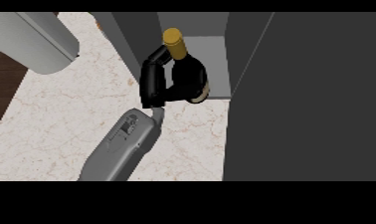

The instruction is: Pick up the wine, place it into the cabinet and close the cabinet

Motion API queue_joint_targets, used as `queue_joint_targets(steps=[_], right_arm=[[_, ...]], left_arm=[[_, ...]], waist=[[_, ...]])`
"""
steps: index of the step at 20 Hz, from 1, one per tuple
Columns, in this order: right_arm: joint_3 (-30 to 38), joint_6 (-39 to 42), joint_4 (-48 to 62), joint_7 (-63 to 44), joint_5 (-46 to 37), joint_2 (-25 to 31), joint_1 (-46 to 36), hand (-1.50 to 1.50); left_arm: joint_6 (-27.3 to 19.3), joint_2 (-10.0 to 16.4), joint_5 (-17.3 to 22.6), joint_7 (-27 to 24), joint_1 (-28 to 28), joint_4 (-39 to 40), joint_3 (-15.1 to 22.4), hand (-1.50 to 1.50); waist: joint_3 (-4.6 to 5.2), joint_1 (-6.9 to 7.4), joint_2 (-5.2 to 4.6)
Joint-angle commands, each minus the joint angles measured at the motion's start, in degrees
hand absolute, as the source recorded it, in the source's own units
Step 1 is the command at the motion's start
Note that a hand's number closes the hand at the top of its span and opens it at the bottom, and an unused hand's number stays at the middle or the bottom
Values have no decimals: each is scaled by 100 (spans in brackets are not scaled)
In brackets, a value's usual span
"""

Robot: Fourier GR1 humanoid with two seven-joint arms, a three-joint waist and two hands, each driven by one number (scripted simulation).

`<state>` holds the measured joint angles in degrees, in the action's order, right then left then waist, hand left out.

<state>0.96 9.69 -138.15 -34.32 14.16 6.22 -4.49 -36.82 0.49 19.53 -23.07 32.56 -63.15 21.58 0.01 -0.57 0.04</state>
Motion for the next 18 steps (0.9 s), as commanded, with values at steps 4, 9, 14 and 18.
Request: queue_joint_targets(steps=[4,9,14,18], right_arm=[[-64,-319,-463,-411,146,-10,-391,-150],[15,100,-357,157,201,-89,263,-150],[-170,-162,-668,-202,101,-179,203,-150],[-23,-90,-640,-382,404,23,-10,-150]], left_arm=[[156,-48,499,-107,722,890,-107,150],[453,-48,190,122,1114,1361,-673,150],[698,-13,400,-241,1427,2146,-874,150],[525,-49,742,-716,1919,2957,-936,150]], waist=[[2,-39,-14],[-3,-9,-5],[0,-39,-13],[2,-140,-36]])
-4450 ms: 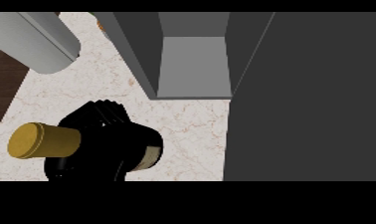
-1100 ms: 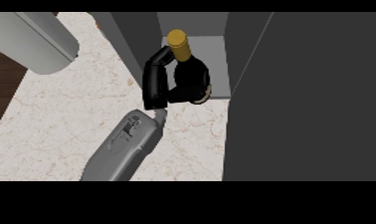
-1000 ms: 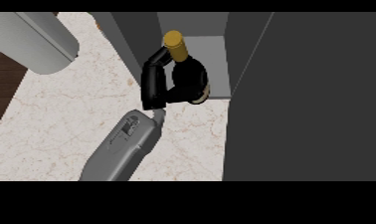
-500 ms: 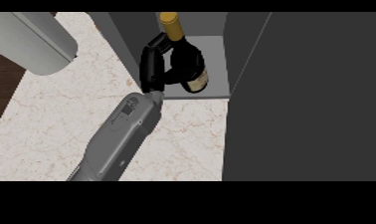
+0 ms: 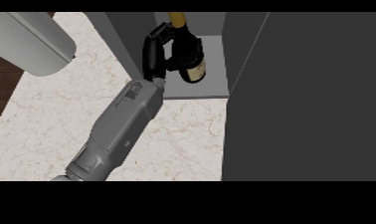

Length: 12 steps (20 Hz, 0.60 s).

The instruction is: Pick up the wine, place it into the cabinet and close the cabinet

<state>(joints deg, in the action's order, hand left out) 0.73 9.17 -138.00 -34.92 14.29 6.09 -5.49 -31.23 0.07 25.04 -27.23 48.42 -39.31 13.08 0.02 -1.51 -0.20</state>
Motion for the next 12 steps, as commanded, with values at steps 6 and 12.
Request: queue_joint_targets(steps=[6,12], right_arm=[[-63,122,-393,267,160,-133,337,-150],[-105,100,-843,-27,365,-105,603,-150]], left_arm=[[4,-6,-41,-1017,816,1422,-591,150],[48,46,10,-1129,1094,1730,-719,150]], waist=[[-1,-89,-40],[0,-57,-14]])
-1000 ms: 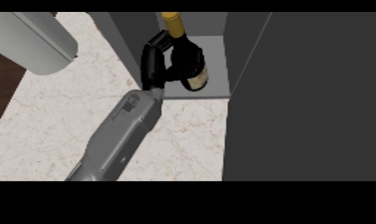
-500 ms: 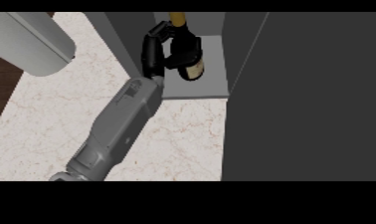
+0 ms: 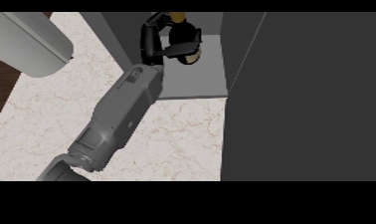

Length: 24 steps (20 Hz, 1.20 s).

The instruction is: Pick up the wine, place it into the cabinet and close the cabinet

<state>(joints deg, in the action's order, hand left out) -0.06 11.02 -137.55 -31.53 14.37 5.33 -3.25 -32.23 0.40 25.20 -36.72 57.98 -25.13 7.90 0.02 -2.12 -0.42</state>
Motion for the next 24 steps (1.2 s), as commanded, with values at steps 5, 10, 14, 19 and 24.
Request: queue_joint_targets(steps=[5,10,14,19,24], right_arm=[[193,112,-687,-141,583,61,395,-150],[-407,-96,-441,-61,-56,-284,155,-150],[-200,-59,-430,-175,160,-111,67,-150],[-249,13,-497,-125,178,-128,190,-150],[-302,75,-499,-27,204,-113,316,-150]], left_arm=[[163,-38,294,-212,408,734,-517,150],[379,-40,822,-445,354,855,-725,150],[734,77,764,-317,665,1164,-1022,150],[882,88,716,-709,428,1397,-1009,150],[626,17,594,-699,618,1672,-974,150]], waist=[[-3,-93,-15],[3,-149,-30],[2,-110,-55],[2,-114,-58],[2,-162,-72]])
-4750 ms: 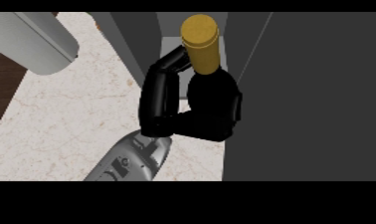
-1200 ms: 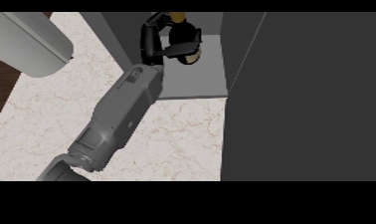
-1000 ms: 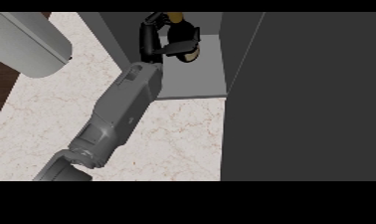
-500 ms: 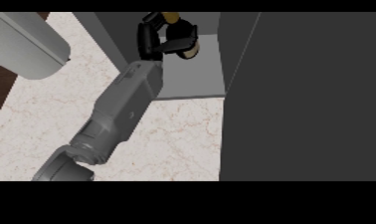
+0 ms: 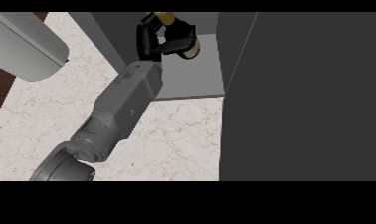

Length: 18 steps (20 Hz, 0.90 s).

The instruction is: Pick up the wine, place it into the cabinet and close the cabinet

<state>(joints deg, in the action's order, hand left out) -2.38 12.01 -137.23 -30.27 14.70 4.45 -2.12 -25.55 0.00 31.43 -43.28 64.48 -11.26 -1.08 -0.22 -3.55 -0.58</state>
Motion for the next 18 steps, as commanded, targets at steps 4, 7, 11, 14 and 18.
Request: queue_joint_targets(steps=[4,7,11,14,18], right_arm=[[-76,-312,-553,-536,68,20,-169,-150],[226,-209,-337,-391,232,147,-349,-150],[169,-208,-242,-326,226,78,-361,-150],[24,-356,-272,-476,48,3,-501,-150],[238,-137,-359,-440,321,208,-366,-150]], left_arm=[[-52,148,-130,-179,-241,450,24,-150],[-139,219,-185,-59,-74,506,20,-150],[-349,96,-284,-106,-33,598,55,-150],[-392,126,-383,-97,-87,673,120,-150],[-471,185,-411,-232,-203,732,89,-150]], waist=[[33,18,-56],[29,18,-65],[28,2,-69],[31,30,-60],[29,-79,-95]])
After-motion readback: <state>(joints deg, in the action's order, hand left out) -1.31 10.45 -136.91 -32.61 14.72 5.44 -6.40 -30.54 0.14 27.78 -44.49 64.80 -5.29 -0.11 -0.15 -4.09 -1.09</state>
